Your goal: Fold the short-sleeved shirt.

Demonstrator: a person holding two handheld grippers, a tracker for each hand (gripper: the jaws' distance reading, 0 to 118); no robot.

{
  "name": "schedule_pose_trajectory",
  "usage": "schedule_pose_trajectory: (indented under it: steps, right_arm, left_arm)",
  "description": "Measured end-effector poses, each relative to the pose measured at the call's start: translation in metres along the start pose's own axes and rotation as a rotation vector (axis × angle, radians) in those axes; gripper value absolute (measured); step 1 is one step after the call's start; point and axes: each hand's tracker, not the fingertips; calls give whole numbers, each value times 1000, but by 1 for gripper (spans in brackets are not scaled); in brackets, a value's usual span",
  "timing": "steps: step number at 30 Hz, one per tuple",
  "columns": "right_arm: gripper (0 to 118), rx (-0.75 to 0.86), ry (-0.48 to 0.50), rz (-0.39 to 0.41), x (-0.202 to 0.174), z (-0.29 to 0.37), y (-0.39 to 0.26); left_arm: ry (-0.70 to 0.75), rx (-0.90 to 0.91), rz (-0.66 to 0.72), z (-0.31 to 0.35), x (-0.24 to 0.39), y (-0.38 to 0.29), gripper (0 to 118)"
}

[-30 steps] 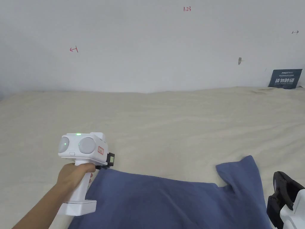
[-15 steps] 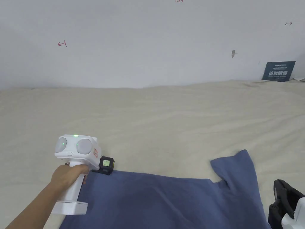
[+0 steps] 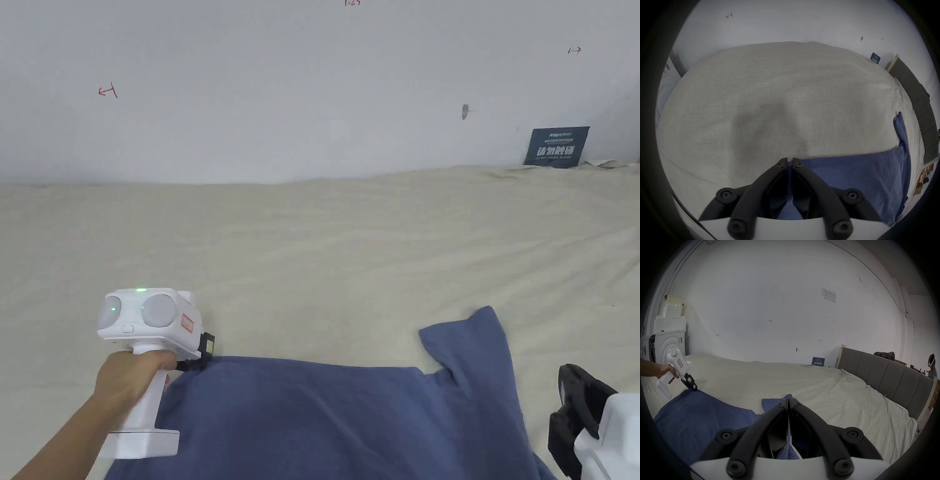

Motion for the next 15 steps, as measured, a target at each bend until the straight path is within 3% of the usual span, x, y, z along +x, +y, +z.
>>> schedule_pose_trajectory:
  steps: [4,7,14,15]
  right_arm:
    - [0,-20,28,-37,5,-17,12]
    - [0,-79,70,-109,13,-47,22]
    - [1,-372,150,-196,25,-140,21]
    - [6,-395,148,-195,24,-150,17]
  left_arm:
    - [-62,94,37,33,-12,-7,2]
    - [-77,129,20,57,-15,-14,2]
    - [-125,192,3,105,-15,-36,2]
    - [-129,195,-2,108,-15,-39,2]
